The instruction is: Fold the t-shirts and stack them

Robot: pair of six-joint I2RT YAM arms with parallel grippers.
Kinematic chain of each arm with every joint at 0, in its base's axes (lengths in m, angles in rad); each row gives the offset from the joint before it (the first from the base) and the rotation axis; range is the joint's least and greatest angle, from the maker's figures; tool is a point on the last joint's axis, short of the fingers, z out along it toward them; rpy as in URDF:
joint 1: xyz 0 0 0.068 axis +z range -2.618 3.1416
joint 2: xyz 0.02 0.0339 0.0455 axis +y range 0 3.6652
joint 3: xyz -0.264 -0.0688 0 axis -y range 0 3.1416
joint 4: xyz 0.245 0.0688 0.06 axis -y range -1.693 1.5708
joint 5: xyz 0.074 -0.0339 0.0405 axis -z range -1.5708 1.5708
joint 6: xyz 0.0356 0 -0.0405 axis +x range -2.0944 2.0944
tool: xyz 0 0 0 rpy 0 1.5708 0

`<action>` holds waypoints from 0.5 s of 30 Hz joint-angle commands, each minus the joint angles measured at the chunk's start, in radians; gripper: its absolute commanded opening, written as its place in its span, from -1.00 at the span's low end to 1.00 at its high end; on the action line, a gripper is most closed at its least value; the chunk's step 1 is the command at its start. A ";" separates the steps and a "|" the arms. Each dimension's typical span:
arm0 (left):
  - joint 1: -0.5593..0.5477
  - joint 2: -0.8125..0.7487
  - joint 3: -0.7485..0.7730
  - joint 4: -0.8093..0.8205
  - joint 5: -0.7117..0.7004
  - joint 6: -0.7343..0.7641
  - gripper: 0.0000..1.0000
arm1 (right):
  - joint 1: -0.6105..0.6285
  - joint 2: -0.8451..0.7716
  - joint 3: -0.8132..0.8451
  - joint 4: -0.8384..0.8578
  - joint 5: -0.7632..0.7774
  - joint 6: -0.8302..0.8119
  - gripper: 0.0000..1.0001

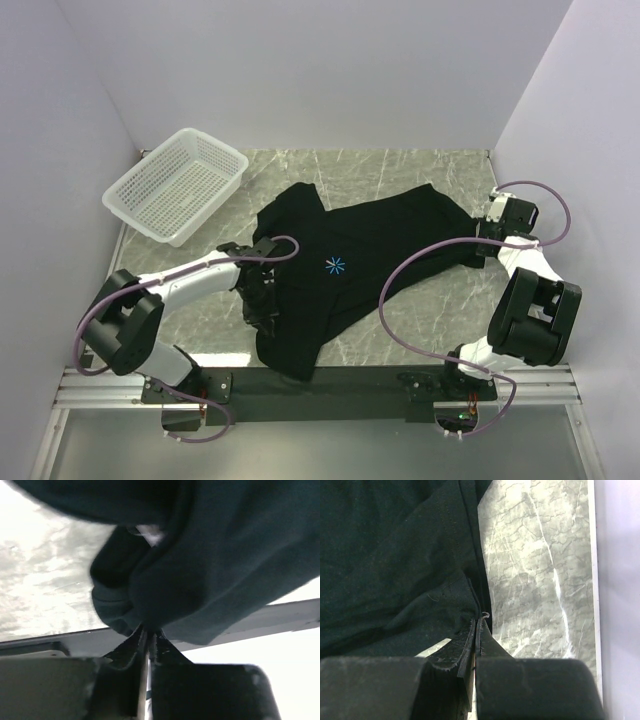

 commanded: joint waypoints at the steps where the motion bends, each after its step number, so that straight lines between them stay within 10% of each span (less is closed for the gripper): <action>1: -0.010 0.005 0.127 0.006 -0.008 0.025 -0.99 | -0.011 -0.036 0.034 0.015 -0.010 0.001 -1.00; 15: 0.019 0.201 0.558 -0.048 -0.330 0.212 -0.99 | -0.013 -0.049 0.013 0.015 -0.023 -0.017 -1.00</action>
